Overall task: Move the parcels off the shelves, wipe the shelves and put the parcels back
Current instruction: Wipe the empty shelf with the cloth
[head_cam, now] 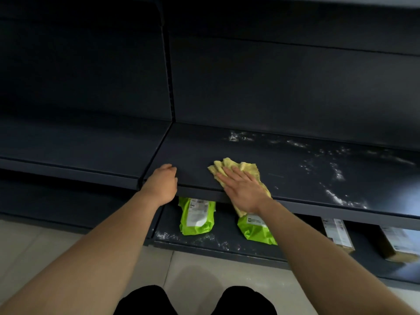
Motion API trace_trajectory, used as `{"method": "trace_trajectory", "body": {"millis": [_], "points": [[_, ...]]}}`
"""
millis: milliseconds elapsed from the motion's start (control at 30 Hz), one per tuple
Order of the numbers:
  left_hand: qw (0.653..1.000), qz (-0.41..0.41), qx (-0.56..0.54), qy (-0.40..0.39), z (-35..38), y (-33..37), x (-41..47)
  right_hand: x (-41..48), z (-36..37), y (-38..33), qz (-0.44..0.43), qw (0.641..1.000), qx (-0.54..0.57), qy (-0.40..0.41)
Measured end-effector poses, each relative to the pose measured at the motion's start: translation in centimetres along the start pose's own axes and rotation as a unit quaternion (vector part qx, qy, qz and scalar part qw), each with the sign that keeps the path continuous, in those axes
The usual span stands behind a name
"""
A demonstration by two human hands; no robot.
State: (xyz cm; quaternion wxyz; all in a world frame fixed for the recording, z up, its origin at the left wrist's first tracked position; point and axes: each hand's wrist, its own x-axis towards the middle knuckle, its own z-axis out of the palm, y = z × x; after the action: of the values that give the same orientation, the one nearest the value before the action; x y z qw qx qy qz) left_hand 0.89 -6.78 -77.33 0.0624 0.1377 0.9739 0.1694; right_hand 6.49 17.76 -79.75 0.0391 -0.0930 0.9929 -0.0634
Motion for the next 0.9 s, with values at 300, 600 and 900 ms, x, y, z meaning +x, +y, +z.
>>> {"method": "trace_trajectory", "body": {"millis": [300, 600, 900], "points": [[0.999, 0.030, 0.033, -0.023, 1.3, 4.0, 2.5, -1.7, -2.3, 7.5, 0.135, 0.989, 0.042, -0.036], [0.998, 0.034, 0.046, -0.021, 1.9, 5.1, 5.8, 4.4, -2.2, 5.3, 0.053, 0.997, 0.057, -0.028], [0.997, 0.014, 0.066, -0.035, 1.4, 4.2, 9.3, 12.2, -2.6, 3.5, 0.024, 0.997, 0.071, -0.034]]}}
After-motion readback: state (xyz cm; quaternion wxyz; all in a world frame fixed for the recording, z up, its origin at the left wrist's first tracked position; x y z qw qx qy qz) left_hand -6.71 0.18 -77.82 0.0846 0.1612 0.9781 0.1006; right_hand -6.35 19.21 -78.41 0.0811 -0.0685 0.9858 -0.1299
